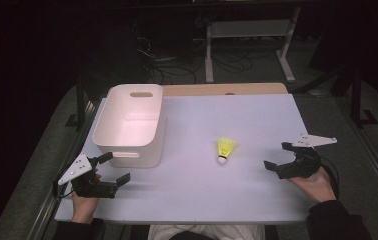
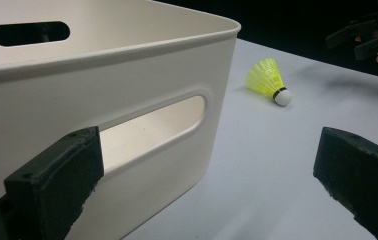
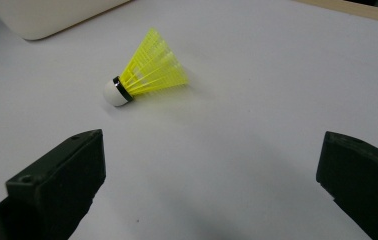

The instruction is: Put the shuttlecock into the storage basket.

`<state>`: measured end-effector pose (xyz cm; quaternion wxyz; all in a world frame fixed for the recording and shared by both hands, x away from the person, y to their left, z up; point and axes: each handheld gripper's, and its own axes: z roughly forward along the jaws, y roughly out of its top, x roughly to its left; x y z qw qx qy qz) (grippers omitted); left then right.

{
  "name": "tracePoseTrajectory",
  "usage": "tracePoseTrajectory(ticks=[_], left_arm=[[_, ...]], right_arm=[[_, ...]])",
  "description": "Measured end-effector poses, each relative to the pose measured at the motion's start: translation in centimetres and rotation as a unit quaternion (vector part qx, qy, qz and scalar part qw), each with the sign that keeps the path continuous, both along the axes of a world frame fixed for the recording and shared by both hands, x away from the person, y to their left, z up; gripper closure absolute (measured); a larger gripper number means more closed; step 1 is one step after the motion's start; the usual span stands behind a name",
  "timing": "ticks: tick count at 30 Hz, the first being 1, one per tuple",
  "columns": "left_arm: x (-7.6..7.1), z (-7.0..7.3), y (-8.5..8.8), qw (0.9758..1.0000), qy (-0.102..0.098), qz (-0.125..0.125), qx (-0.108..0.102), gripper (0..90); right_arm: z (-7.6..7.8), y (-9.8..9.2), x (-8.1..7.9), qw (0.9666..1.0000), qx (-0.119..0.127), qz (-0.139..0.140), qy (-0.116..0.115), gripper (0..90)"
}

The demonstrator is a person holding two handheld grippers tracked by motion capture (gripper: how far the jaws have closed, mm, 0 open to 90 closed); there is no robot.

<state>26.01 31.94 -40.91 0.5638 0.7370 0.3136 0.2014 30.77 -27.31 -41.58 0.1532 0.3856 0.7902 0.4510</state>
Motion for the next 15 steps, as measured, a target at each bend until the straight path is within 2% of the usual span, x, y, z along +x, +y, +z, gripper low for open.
tracePoseTrajectory(ticks=[15], left_arm=[[-0.01, 0.01, 0.03, 1.0000, 0.001, -0.001, 0.000, 0.0]], right_arm=[[0.08, 0.06, -0.18, 1.0000, -0.001, 0.003, -0.001, 0.0]])
